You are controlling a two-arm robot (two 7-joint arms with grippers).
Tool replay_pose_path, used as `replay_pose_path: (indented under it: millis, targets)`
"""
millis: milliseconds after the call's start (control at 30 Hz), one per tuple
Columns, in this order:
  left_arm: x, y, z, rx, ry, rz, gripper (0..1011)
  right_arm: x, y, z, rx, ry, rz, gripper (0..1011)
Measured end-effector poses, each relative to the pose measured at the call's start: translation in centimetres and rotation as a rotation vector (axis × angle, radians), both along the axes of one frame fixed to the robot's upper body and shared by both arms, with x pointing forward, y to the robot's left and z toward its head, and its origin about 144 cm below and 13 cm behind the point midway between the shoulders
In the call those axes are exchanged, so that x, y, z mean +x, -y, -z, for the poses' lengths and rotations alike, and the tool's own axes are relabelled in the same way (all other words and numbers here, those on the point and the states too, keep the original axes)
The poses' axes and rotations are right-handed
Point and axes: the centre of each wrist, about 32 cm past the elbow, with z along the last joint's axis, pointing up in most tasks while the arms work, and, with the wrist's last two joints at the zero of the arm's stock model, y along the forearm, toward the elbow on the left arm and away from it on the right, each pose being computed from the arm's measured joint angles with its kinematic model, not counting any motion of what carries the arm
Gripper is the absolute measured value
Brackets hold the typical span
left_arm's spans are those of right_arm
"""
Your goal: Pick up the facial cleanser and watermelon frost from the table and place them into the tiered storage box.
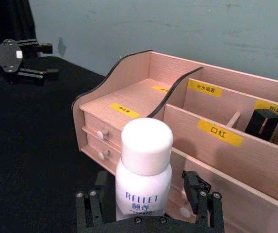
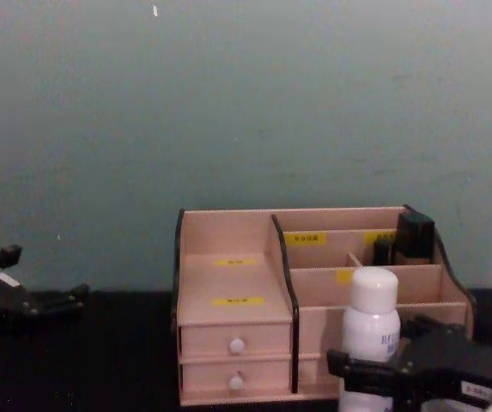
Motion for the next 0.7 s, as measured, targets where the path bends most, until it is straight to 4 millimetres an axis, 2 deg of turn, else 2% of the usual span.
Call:
replay_pose_path:
  millis: [333,600,700]
  targets:
    - [0.0,0.0,0.0,0.0,0.0,0.0,1001,-0.01,0.01,-0.02,0.001,0.002,0.0,1002]
    - [0.0,0.0,0.0,0.0,0.0,0.0,1001,-0.03,0.02,-0.02,0.001,0.002,0.0,842]
    - [0.0,0.0,0.0,0.0,0.0,0.0,1001,-0.04,0.03,-0.02,0.001,0.003,0.0,736]
